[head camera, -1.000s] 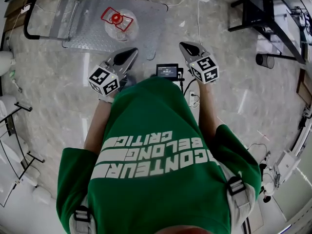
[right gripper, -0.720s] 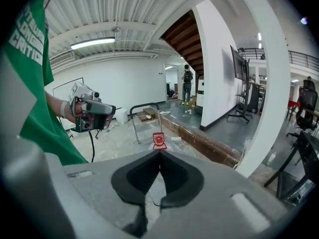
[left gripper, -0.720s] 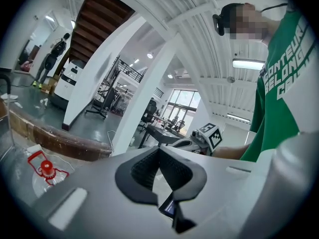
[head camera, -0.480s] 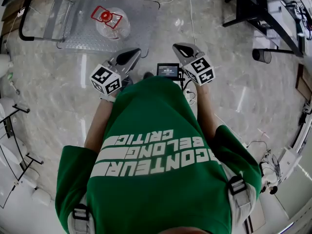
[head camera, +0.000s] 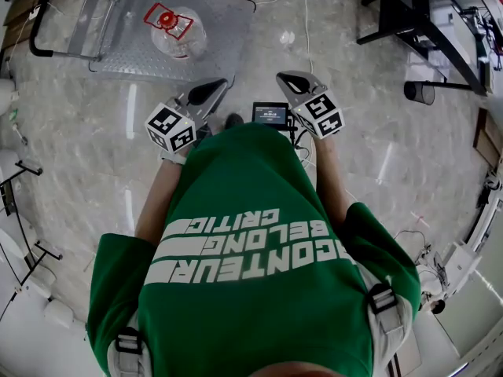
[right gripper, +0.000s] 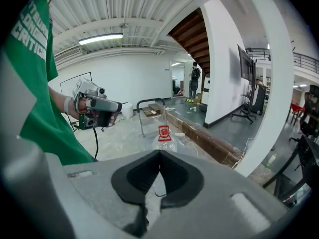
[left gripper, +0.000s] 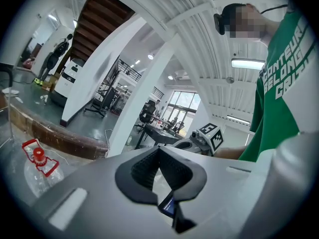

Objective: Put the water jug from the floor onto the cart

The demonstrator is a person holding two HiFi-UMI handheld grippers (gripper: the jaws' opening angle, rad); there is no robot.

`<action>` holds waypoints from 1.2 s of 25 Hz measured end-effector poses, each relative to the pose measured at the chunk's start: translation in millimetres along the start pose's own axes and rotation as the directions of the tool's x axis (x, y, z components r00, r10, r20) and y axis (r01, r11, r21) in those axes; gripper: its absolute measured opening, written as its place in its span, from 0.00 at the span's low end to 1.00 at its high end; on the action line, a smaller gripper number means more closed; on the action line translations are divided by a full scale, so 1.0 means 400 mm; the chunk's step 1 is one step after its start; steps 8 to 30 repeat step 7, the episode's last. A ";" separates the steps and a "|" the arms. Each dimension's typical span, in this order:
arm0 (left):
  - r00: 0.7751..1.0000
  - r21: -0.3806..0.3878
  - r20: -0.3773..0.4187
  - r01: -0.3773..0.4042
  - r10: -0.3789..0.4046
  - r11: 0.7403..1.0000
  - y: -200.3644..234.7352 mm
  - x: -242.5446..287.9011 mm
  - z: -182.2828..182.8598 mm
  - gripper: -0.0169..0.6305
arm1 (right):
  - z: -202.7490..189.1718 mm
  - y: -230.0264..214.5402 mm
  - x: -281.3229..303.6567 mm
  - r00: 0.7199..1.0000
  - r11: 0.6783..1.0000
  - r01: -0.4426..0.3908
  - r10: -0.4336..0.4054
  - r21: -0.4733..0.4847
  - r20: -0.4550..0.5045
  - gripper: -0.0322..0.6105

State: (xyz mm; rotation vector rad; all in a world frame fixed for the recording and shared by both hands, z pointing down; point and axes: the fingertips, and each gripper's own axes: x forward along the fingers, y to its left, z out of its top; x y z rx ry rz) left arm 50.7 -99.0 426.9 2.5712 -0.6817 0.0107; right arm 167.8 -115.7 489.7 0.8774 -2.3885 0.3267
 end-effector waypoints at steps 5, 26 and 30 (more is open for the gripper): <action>1.000 0.003 0.003 -0.003 0.003 1.000 0.006 -0.002 0.005 0.04 | 0.001 -0.002 0.004 1.000 1.000 0.001 -0.001 0.001 0.000 0.04; 1.000 0.004 0.003 -0.005 0.005 1.000 0.014 -0.004 0.010 0.04 | 0.005 -0.005 0.011 1.000 1.000 0.002 -0.002 0.002 -0.001 0.04; 1.000 0.004 0.003 -0.005 0.005 1.000 0.014 -0.004 0.010 0.04 | 0.005 -0.005 0.011 1.000 1.000 0.002 -0.002 0.002 -0.001 0.04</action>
